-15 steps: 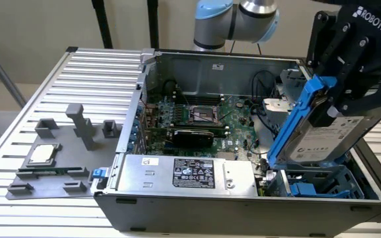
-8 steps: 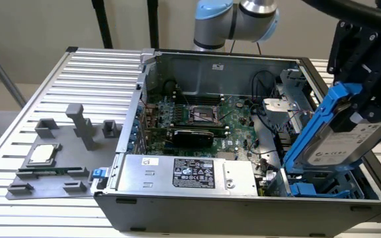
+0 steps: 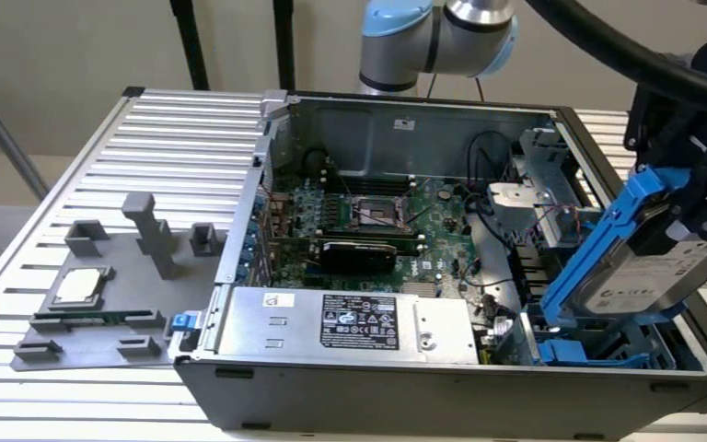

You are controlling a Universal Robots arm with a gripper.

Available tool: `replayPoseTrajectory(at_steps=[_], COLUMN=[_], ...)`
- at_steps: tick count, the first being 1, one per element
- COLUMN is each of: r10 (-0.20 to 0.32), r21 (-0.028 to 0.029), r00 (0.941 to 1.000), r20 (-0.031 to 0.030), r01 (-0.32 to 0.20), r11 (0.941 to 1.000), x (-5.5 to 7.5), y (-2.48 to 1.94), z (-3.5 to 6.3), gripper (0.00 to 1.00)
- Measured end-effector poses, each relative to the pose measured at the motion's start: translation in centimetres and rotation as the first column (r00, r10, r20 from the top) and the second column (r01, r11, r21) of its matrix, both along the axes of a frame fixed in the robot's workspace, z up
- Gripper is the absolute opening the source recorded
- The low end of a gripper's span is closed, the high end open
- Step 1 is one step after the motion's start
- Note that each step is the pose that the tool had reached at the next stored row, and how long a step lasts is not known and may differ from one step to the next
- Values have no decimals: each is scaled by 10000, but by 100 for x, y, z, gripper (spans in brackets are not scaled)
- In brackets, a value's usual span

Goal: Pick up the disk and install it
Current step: 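Insert the disk into the insertion slot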

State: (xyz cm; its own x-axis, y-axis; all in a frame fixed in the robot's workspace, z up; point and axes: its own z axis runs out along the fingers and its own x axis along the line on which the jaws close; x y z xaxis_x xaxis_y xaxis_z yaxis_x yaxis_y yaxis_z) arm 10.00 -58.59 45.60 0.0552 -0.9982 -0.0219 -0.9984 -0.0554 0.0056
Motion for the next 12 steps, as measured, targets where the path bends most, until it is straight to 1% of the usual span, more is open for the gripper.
replayPoseTrajectory(at_steps=[4,12], r10=[-41,-40], r21=[2,3], r00=[10000,10000], r20=[-14,-14], r01=[41,40], r11=[10000,10000], x=[10,11], y=[-1,0], z=[-5,-4], gripper=[0,0])
